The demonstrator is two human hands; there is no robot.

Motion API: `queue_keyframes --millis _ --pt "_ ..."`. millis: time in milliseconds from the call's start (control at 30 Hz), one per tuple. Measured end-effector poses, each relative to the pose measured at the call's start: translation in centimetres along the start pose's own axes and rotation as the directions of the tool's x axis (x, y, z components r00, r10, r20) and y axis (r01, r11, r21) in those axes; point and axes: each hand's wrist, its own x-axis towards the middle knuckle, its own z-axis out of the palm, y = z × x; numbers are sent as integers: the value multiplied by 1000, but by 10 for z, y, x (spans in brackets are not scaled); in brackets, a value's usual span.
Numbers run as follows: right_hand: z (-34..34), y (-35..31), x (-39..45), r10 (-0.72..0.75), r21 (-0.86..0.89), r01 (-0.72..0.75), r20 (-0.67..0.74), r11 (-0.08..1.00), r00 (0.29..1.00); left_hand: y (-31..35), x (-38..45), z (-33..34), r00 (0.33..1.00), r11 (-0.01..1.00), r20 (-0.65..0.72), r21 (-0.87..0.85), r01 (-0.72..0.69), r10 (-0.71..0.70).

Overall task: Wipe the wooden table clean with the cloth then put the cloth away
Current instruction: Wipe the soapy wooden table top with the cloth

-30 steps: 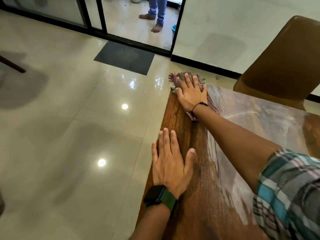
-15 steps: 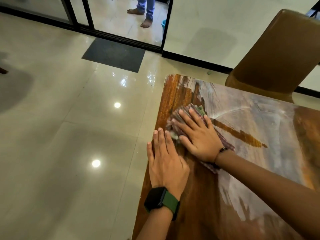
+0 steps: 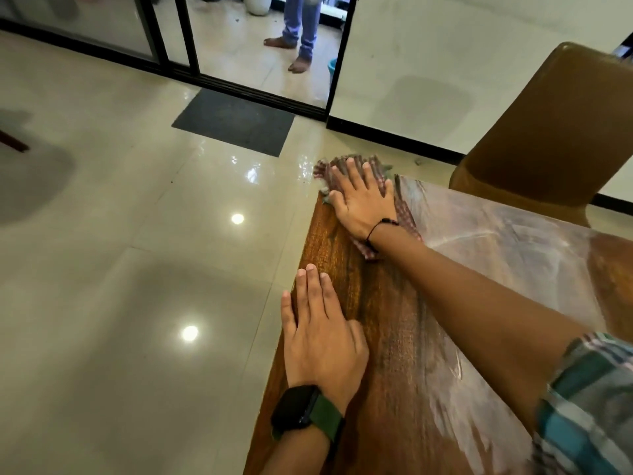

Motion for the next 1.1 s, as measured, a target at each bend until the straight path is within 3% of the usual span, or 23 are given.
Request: queue_keyframes --millis 200,300,467,767,1100 --pt "11 -24 -100 -182 10 182 3 983 983 0 -1 -7 999 995 20 -92 -26 28" --pt "13 -15 -115 -221 48 221 7 974 975 -1 -4 -6 1000 999 15 -25 -21 21" --pt "8 -6 -61 -239 27 239 7 971 971 1 -3 5 999 1000 -49 21 -21 22" --pt "-3 -15 33 -68 46 69 -35 997 997 1 -3 9 998 997 -62 71 -8 12" --pt "11 5 -116 -212 7 212 -14 977 977 5 0 6 998 996 -63 84 7 -2"
